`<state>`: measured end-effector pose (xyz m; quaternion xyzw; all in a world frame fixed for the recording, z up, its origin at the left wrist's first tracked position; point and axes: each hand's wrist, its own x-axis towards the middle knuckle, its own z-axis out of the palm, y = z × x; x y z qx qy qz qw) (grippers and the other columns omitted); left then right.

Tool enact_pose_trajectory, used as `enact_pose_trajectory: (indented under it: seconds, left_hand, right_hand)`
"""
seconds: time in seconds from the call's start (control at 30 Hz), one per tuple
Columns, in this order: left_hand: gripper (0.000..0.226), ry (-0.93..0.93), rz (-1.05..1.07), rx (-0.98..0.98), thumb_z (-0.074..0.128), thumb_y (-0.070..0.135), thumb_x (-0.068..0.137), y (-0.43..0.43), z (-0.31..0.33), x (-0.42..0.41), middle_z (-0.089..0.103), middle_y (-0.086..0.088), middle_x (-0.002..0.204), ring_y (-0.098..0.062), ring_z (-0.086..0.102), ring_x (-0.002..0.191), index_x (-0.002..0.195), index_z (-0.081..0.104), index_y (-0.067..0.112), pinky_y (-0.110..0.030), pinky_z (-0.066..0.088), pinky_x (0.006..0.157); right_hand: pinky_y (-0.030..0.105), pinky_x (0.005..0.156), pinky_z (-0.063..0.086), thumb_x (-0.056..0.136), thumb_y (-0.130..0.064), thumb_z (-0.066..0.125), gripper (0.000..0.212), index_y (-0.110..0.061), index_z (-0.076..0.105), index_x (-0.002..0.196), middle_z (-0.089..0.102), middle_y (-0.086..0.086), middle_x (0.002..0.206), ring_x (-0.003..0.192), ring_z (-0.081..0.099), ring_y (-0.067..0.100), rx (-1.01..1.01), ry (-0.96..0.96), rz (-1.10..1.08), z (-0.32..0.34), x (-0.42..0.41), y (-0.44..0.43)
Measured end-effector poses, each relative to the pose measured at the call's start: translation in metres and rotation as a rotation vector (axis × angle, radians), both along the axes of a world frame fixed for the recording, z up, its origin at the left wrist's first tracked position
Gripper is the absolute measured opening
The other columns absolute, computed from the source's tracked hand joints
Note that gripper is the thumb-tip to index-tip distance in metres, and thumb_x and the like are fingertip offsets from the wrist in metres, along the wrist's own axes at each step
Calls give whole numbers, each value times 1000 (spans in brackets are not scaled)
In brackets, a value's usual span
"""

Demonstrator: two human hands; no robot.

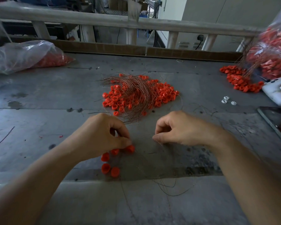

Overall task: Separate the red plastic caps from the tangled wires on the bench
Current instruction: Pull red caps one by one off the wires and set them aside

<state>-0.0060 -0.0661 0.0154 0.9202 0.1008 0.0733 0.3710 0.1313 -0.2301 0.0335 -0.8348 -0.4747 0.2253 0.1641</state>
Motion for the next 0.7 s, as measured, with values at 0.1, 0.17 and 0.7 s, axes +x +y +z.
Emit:
enact_pose_trajectory:
  seconds: [0.1, 0.17, 0.7]
  left_hand:
    - [5, -8, 23, -101, 73, 39, 62, 1, 3, -1, 66, 17, 62, -5, 59, 51, 64, 68, 37, -13, 44, 47]
    - [14, -45, 94, -118, 69, 44, 61, 4, 4, -1, 68, 9, 63, -10, 61, 54, 63, 70, 30, -20, 49, 53]
    - [38, -53, 516, 347, 60, 17, 84, 49, -27, 35, 57, -17, 118, -35, 45, 113, 122, 59, 14, -39, 34, 94]
  right_hand:
    - [9, 48, 37, 77, -47, 64, 26, -24, 61, 65, 60, -12, 61, 54, 53, -7, 32, 4, -22, 1, 2, -1]
    - [9, 44, 35, 70, -56, 63, 36, -20, 61, 66, 63, -9, 60, 49, 52, -6, 58, 20, -60, 5, 3, -3]
    - [29, 65, 53, 81, -38, 65, 24, -20, 61, 66, 69, -1, 67, 57, 63, 6, 277, -77, -322, 2, 23, -9]
